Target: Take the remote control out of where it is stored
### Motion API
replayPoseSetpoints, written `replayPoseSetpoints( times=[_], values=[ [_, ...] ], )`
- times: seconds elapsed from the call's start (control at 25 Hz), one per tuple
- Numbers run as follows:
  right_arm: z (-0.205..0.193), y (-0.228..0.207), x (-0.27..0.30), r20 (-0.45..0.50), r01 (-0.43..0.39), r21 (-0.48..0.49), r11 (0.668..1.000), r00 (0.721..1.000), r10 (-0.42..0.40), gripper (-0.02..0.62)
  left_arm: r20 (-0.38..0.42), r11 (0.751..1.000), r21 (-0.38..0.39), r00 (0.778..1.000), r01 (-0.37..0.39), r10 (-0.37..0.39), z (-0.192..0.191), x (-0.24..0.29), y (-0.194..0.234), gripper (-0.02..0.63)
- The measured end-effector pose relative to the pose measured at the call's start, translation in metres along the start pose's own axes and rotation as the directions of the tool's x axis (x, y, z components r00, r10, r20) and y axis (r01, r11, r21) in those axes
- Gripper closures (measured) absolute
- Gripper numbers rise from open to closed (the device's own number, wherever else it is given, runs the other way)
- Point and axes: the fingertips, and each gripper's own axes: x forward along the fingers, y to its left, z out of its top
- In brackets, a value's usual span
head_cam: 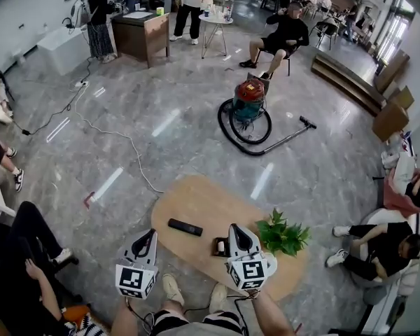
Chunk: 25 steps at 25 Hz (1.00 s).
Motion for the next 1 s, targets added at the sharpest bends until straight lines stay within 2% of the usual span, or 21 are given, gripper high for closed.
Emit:
replayPoseSetpoints(
  times=[0.44,0.68,0.92,1.0],
  values=[
    [0.027,-0.027,-0.050,0.058,-0.078,-0.001,0.997,0.995,0.078,0.589,0.061,0.997,-0.023,0.995,-0.073,0.074,0.032,-0.020,-0.064,0.601],
    [0.032,-0.043,-0.075,0.072,-0.112,-0.037,0.993,0.991,0.114,0.589,0.091,0.993,-0.018,0.989,-0.116,0.117,0.044,-0.037,-0.091,0.601],
    [0.040,-0.049,-0.093,0.087,-0.124,-0.050,0.991,0.988,0.128,0.589,0.100,0.993,-0.022,0.988,-0.120,0.121,0.054,-0.053,-0.110,0.601],
    [0.039,-0.048,-0.095,0.083,-0.131,-0.052,0.990,0.987,0.135,0.589,0.093,0.992,0.001,0.988,-0.127,0.127,0.055,-0.053,-0.114,0.601]
  ],
)
